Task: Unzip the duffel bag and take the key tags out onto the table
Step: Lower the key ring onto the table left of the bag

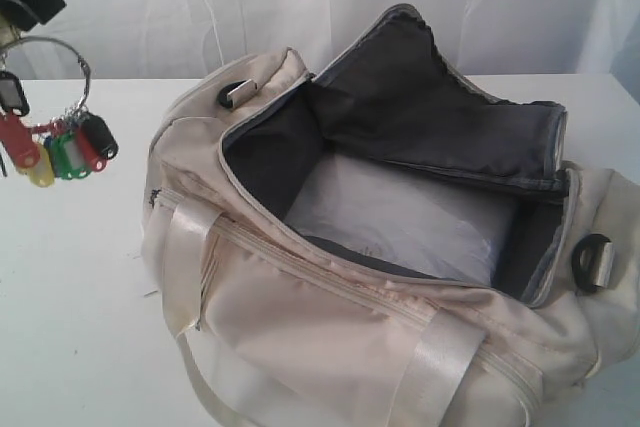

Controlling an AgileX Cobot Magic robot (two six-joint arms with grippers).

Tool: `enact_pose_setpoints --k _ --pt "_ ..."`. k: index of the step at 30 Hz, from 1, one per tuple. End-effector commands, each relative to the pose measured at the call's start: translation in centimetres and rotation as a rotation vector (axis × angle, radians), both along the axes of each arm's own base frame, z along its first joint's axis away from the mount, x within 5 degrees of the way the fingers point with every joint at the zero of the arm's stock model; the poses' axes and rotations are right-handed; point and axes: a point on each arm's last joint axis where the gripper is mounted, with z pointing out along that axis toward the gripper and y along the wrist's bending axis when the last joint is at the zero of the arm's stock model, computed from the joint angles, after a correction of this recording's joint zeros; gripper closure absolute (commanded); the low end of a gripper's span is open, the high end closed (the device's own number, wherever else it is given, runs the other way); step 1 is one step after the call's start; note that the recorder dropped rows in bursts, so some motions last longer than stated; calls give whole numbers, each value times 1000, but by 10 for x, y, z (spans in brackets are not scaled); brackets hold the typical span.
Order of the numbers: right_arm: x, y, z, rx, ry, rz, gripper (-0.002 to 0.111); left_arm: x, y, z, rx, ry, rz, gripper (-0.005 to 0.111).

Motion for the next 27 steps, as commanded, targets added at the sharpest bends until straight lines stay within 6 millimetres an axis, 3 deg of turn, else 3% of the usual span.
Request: enact_pose_setpoints --k 1,5,11,27 --pt "0 -1 1 7 -17 -9 108 6 11 -31 -40 57 61 107" --pt "0 -1 1 11 -18 -8 108 18 16 -76 -49 106 101 107" --pt "0 -1 2 14 -28 -9 108 27 7 -129 -93 171 90 107" --pt "1 0 3 18 -38 -10 108 44 -1 -201 -143 151 85 107"
